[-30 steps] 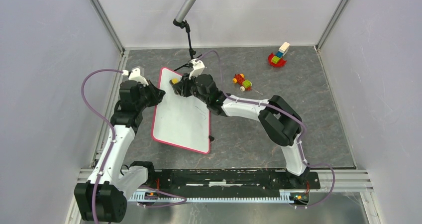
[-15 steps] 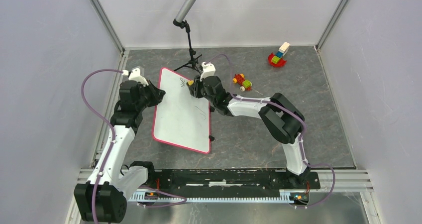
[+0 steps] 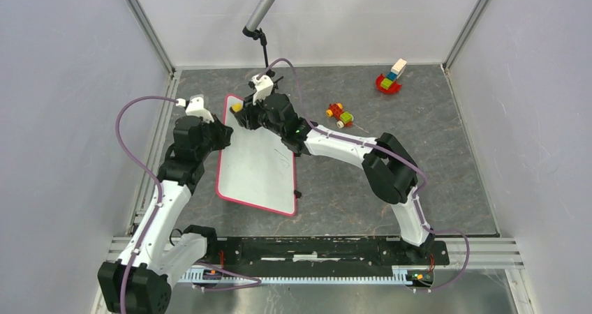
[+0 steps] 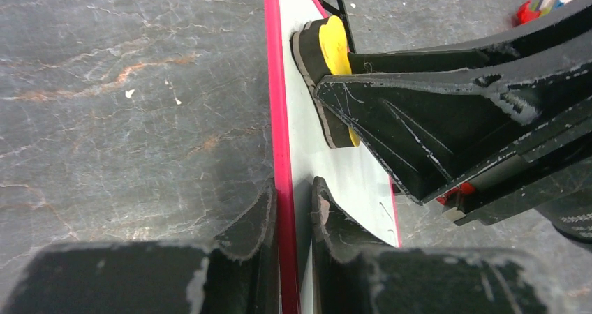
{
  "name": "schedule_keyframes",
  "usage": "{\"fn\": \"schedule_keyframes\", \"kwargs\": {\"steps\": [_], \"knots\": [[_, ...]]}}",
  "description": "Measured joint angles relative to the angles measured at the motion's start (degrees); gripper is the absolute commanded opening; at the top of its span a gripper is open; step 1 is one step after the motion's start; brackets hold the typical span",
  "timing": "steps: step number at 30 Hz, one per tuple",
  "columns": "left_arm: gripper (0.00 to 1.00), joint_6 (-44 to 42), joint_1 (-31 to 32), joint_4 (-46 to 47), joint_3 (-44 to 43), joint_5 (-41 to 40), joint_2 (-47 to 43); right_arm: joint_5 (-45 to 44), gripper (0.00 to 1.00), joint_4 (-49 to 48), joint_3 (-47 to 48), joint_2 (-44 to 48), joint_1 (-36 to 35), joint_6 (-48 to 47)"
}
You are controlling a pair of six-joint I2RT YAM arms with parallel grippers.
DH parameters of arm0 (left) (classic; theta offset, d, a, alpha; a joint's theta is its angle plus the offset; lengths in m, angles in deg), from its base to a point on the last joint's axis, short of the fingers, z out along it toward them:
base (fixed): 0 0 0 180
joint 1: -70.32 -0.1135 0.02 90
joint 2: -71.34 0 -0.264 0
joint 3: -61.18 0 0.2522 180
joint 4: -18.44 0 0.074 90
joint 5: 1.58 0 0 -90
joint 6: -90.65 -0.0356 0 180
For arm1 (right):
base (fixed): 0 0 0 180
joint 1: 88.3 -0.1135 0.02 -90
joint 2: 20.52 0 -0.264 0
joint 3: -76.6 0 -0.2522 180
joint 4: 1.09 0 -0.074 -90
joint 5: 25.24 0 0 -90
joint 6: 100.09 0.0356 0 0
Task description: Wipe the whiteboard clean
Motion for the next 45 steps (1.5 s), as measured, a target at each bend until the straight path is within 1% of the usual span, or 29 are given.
{"fn": "schedule_keyframes", "kwargs": {"steps": [9,17,22,26,28,31,35,39,42,43,45], "knots": [[0.02,-3.3,4.61,-0.33,-0.55,-6.03,0.02,8.66,0.0,1.86,-1.64,-0.02,5.29,4.87],[0.02,-4.7,6.51,-0.13,-1.66,-8.04,1.05,11.67,0.0,5.49,-8.85,-0.15,12.41,6.03],[0.02,-5.16,6.84,0.02,-1.62,-8.48,0.96,13.2,0.0,5.99,-8.85,-0.37,13.16,5.92],[0.02,-5.55,6.99,0.15,-1.62,-8.57,0.94,13.14,0.0,9.42,-6.47,-0.39,12.83,4.79],[0.02,-5.7,7.06,0.44,-1.6,-8.66,0.94,12.7,0.0,12.59,-3.61,-0.79,12.22,4.11],[0.02,-5.73,7.06,0.59,-1.42,-9.2,0.94,12.68,0.0,15.69,2.08,-2.23,10.82,3.52],[0.02,-5.73,7.06,0.68,-1.11,-9.68,0.92,12.83,0.0,19.06,12.9,-6.12,8.96,3.48],[0.02,-5.7,7.06,0.7,-0.92,-10.16,0.76,12.9,0.0,20.39,18.32,-8.61,8.26,3.65],[0.02,-5.68,7.06,0.87,-0.7,-10.36,0.66,13.38,0.0,19.93,17.81,-8.7,8.5,4.02],[0.02,-5.68,7.08,0.94,-0.7,-10.36,0.66,13.38,0.0,18.56,16.37,-8.2,8.63,4.33],[0.02,-5.7,7.23,0.92,-0.7,-10.27,0.52,13.73,0.0,14.95,10.08,-5.62,9.22,4.92]]}}
